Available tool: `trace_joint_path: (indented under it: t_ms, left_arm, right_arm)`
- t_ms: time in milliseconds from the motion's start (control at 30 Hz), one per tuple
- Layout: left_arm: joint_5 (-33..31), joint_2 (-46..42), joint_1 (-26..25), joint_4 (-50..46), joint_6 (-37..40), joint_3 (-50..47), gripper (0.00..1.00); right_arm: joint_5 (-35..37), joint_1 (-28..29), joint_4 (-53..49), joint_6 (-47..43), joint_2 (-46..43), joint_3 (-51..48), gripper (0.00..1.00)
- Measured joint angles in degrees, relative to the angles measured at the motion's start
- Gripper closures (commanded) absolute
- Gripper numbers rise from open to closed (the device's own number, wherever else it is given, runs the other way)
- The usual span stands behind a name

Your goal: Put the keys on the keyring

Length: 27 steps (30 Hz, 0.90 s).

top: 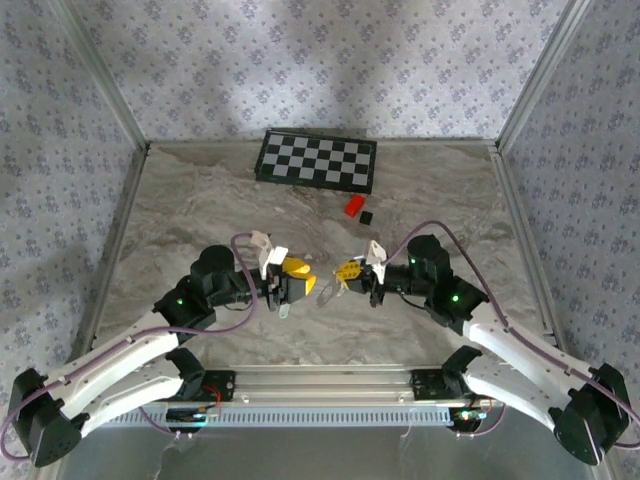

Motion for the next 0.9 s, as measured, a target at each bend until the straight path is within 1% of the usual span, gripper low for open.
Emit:
trace_joint_path:
  t_ms: [167, 400, 667, 900]
  left_arm:
    - [0.26, -0.07, -1.75, 1.31, 1.09, 0.0, 0.66]
    - [1.57, -0.28, -5.86, 2.49, 3.85, 0.2, 0.69]
    - [1.99, -0.31, -6.36, 2.82, 5.99, 1.62, 0.7]
    - [2.8, -0.28, -6.4, 4.39, 8.28, 1.7, 0.69]
  right_arm:
    - [-4.17, 0.07, 7.93, 4.22, -1.99, -2.71, 1.0]
    - [-6.93, 0.72, 15.61, 8.96, -2.62, -4.11, 1.0]
    - [-8.74, 2.19, 20.68, 11.74, -2.84, -4.63, 1.0]
    - [-9.31, 3.37, 22.97, 12.74, -2.84, -4.83, 1.0]
